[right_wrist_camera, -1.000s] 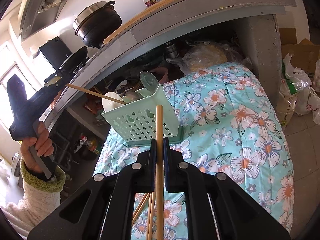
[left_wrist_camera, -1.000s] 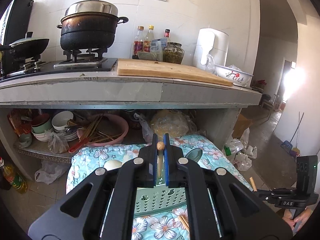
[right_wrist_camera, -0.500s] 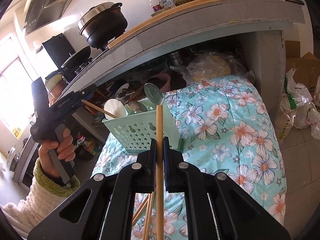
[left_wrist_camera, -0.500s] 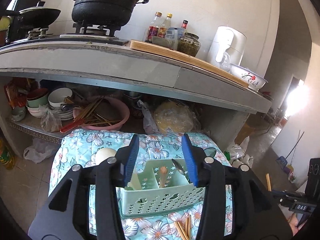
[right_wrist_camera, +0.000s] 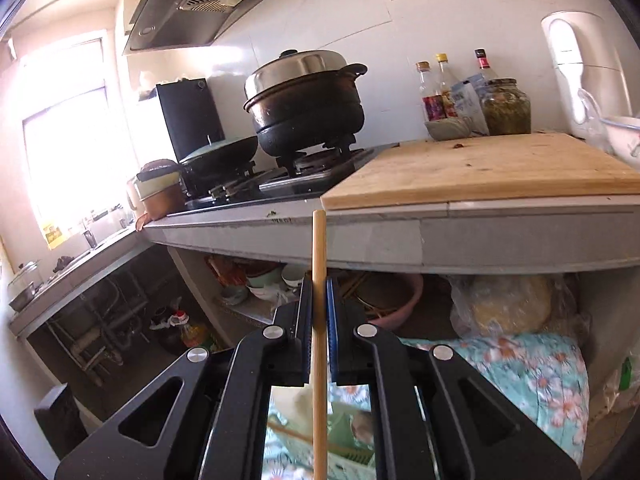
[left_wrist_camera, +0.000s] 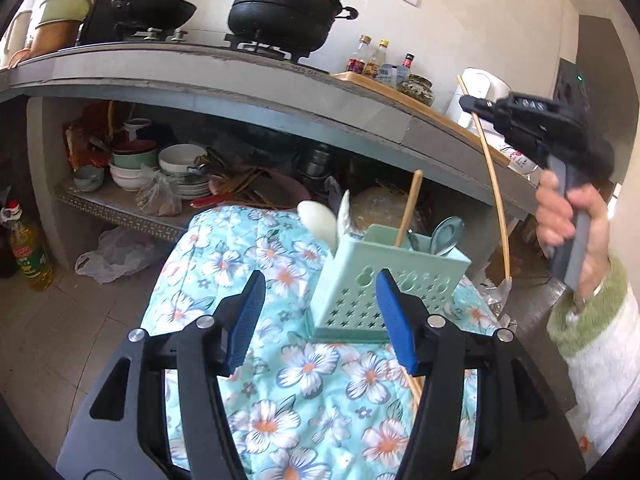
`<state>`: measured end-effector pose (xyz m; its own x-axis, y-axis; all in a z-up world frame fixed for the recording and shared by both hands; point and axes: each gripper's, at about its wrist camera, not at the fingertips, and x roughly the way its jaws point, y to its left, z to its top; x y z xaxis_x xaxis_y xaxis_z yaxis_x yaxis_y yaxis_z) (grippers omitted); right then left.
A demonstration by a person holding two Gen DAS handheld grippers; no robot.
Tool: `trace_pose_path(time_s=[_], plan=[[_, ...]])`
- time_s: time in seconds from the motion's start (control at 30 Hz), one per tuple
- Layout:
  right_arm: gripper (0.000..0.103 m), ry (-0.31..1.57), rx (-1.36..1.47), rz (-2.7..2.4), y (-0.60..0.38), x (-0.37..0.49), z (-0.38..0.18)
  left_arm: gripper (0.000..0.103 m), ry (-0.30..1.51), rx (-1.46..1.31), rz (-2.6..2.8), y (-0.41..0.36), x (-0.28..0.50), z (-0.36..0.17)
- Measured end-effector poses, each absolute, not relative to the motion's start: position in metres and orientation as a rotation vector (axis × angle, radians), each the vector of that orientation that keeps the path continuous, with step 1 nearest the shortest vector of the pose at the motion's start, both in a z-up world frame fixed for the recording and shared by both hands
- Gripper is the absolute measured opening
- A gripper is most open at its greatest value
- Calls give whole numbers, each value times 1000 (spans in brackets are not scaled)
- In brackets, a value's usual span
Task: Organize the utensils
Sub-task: 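Insert the chopstick into the green holder and open the right tool, then move both tools back to the chopsticks on the quilt and close the right tool on them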
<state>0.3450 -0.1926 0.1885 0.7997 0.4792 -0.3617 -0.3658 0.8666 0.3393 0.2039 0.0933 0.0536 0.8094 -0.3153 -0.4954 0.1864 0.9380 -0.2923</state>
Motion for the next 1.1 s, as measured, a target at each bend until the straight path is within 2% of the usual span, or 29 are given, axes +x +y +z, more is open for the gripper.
trace_pose_path(time_s=[0.27, 0.43, 0.7, 0.97, 1.0, 1.07, 1.1], plan=[[7, 479, 240, 406, -152, 434, 174, 55, 645, -277, -140, 141, 189, 19], [7, 518, 181, 357, -140, 458, 151, 55, 660, -282, -99, 153, 189, 8], [7, 549, 28, 354, -123, 450, 121, 55, 666, -292, -93, 157, 191, 3], [8, 566, -58, 383, -125, 405, 114, 55, 660, -299, -118, 150, 188, 6], [9, 580, -62, 382, -127, 398, 114, 55, 658, -298, -123, 148, 186, 7], [23, 594, -57, 367, -136, 384, 116, 55, 655, -297, -135, 144, 184, 8], [35, 594, -40, 366, -141, 376, 118, 55, 655, -298, -142, 142, 183, 9]])
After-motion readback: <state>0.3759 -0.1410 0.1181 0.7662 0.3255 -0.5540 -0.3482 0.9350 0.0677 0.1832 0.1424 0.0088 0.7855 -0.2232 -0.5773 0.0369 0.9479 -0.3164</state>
